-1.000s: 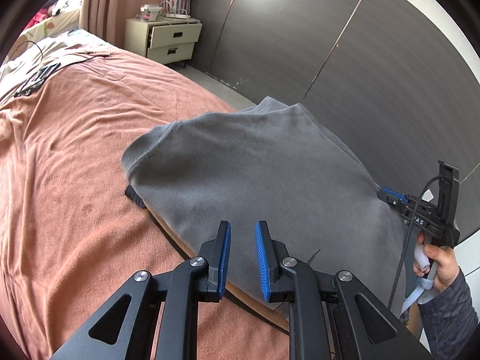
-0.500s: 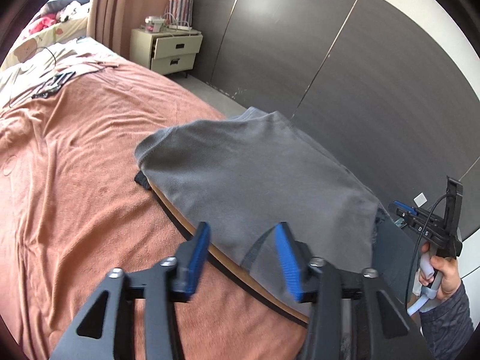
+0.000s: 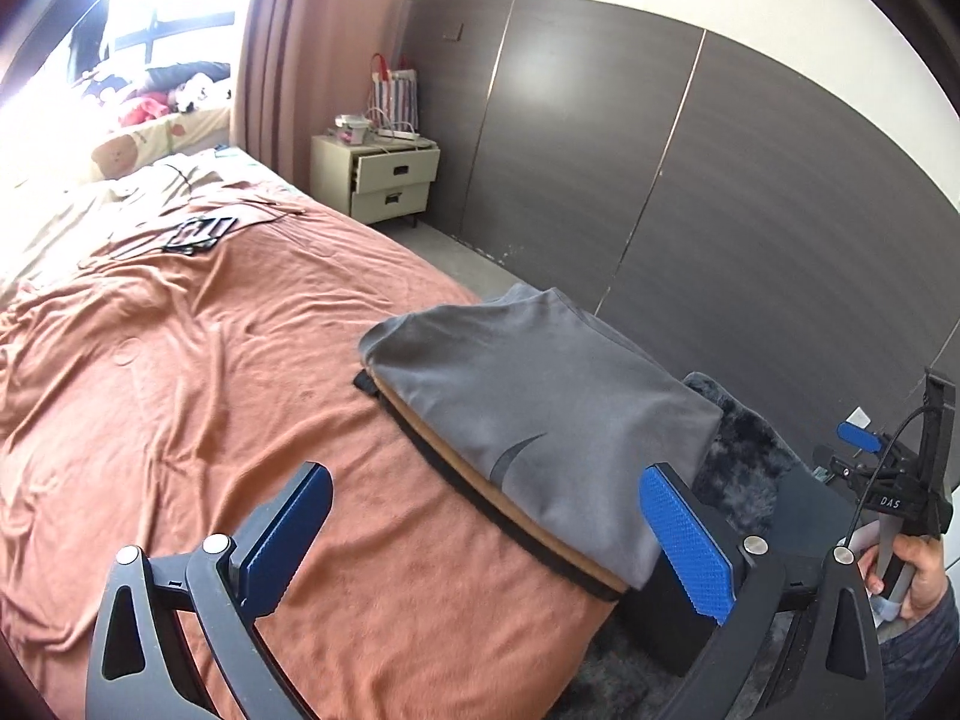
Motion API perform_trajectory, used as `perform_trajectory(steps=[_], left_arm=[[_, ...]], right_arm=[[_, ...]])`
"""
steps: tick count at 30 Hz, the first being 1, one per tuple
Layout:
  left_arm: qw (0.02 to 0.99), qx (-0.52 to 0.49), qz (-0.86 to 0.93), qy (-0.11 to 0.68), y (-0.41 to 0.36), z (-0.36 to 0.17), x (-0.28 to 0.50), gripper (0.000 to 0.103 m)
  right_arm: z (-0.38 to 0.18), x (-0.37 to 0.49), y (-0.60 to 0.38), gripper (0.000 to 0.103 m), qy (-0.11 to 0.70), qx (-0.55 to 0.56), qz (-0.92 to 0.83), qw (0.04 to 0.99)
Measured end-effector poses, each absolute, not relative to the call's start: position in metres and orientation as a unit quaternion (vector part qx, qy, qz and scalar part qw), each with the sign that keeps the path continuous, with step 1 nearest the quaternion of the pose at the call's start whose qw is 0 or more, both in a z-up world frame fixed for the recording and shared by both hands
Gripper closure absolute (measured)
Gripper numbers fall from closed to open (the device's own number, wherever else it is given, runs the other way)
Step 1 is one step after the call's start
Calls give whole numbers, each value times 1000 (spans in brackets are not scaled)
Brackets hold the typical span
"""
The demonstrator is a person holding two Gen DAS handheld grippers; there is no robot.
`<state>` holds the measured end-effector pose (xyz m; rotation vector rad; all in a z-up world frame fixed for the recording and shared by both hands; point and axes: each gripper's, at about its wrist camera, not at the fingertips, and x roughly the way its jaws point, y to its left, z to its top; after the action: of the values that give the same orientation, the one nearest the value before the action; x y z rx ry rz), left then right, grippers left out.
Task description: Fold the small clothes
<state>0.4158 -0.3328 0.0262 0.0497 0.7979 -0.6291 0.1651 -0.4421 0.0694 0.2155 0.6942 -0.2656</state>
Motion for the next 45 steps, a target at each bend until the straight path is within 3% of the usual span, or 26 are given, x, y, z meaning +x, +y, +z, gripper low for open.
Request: perform_trajectory(steps=[10, 33, 45], left_arm=[[900, 24, -279, 334, -296, 55, 348, 0], [908, 6, -249, 336, -209, 38, 258, 0], [925, 2, -213, 315, -127, 57, 204, 0]], right_arm=[[89, 117, -420, 0, 314, 105, -102, 938], [94, 60, -355, 0, 289, 86, -77, 950], [106, 29, -300, 0, 266, 77, -59, 959]])
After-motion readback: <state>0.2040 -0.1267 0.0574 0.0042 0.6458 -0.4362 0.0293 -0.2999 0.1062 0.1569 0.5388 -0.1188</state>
